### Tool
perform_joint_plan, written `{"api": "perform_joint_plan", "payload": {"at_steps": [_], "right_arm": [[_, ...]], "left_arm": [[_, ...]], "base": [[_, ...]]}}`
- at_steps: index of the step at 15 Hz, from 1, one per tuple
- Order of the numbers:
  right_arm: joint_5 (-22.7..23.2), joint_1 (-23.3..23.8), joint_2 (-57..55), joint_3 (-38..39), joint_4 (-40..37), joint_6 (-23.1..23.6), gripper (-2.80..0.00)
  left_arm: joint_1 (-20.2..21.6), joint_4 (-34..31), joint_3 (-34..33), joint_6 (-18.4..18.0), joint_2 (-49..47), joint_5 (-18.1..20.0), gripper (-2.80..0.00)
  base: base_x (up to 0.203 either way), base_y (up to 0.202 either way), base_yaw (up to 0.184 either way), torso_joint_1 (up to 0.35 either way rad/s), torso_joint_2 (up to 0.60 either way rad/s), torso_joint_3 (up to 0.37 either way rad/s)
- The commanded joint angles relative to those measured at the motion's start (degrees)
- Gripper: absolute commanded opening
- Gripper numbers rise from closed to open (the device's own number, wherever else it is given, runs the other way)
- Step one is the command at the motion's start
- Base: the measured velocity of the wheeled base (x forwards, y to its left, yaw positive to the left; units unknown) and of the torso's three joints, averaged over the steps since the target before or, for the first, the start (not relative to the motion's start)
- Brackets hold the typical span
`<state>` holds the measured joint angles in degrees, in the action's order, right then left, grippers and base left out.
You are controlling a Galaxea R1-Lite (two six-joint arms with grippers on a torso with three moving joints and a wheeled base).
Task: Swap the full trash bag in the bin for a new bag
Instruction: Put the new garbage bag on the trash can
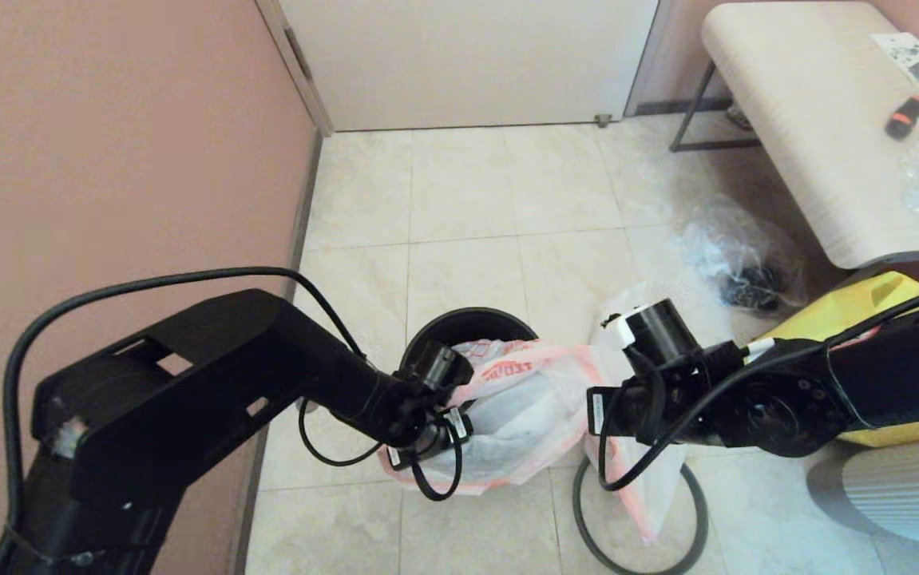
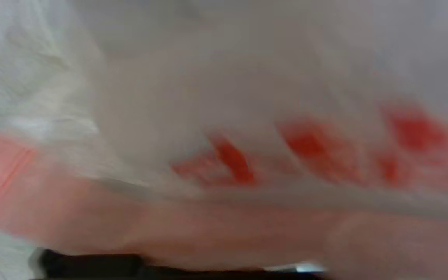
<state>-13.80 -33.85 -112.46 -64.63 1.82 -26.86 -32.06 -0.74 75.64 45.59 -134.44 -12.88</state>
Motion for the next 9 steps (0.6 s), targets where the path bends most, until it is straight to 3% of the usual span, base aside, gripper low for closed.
{"api": "perform_joint_plan", "payload": {"at_steps": [1, 9], "right_arm": [[-0.09, 0.36, 2.52, 0.15, -0.37, -0.13, -2.8], [0.0, -1.65, 3.11, 0.86, -1.24, -0.28, -2.8]], "left_arm": [[0.26, 0.03, 0.74, 0.12, -2.22, -0.21, -2.8], [1.97, 0.74, 0.55, 0.49, -0.9, -1.98, -2.8]], "base": [[0.0, 0.0, 0.0, 0.0, 0.0, 0.0], [0.0, 0.0, 0.0, 0.0, 0.0, 0.0]]}}
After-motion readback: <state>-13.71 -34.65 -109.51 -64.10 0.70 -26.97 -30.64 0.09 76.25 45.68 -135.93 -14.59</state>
